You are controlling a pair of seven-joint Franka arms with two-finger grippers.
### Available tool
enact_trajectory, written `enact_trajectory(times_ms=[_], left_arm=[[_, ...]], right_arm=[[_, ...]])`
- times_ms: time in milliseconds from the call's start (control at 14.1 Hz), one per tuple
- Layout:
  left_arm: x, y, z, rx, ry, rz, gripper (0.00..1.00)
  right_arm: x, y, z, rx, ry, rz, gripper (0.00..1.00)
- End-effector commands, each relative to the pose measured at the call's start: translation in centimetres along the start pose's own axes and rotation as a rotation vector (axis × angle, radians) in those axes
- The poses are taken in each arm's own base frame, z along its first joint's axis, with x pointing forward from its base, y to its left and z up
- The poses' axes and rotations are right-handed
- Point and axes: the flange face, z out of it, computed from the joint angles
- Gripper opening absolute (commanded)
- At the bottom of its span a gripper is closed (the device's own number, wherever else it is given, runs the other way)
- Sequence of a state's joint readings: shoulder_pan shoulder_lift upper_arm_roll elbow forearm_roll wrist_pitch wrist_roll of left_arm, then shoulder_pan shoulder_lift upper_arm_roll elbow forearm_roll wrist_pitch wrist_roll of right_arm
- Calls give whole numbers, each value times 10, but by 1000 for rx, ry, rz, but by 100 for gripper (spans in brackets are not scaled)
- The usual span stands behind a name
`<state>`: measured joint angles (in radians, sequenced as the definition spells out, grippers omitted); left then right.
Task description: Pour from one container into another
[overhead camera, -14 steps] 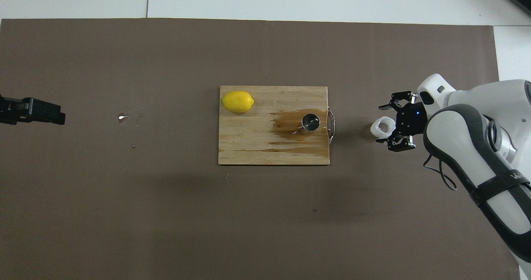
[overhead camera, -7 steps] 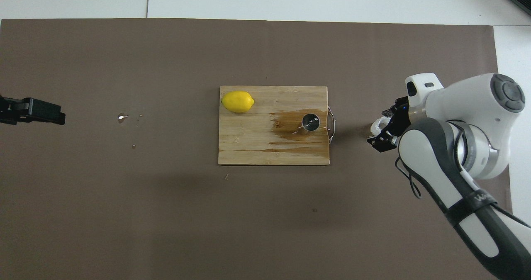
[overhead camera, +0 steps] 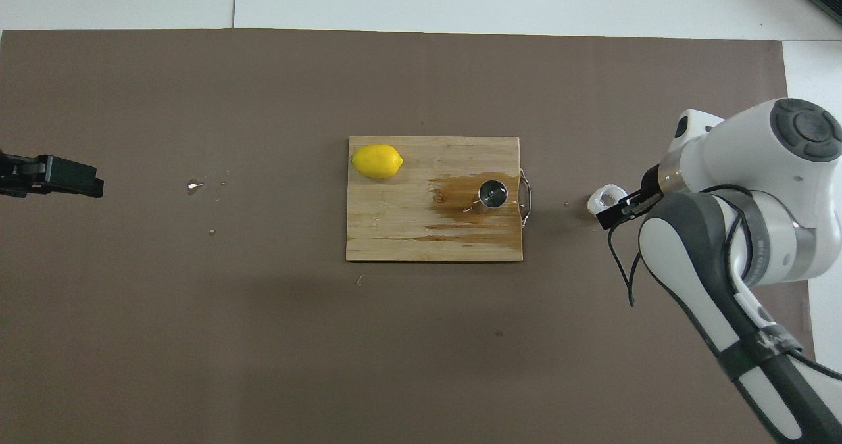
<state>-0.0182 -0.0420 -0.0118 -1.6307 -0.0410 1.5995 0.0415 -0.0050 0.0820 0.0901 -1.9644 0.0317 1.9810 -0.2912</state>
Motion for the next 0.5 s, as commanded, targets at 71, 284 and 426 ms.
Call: enact_trajectory(times_ms=[71, 284, 426], left_arm=[[-7, -1, -2, -4, -4, 8, 100], [-8, 0, -2, -5, -6, 8, 100], [-7, 0, -2, -5, -4, 8, 100]], right_arm=[[-16, 8, -80, -66, -22, 349, 100], [-32, 21, -142, -60, -5, 582, 100], [-40, 15, -153, -61, 13, 565, 100]])
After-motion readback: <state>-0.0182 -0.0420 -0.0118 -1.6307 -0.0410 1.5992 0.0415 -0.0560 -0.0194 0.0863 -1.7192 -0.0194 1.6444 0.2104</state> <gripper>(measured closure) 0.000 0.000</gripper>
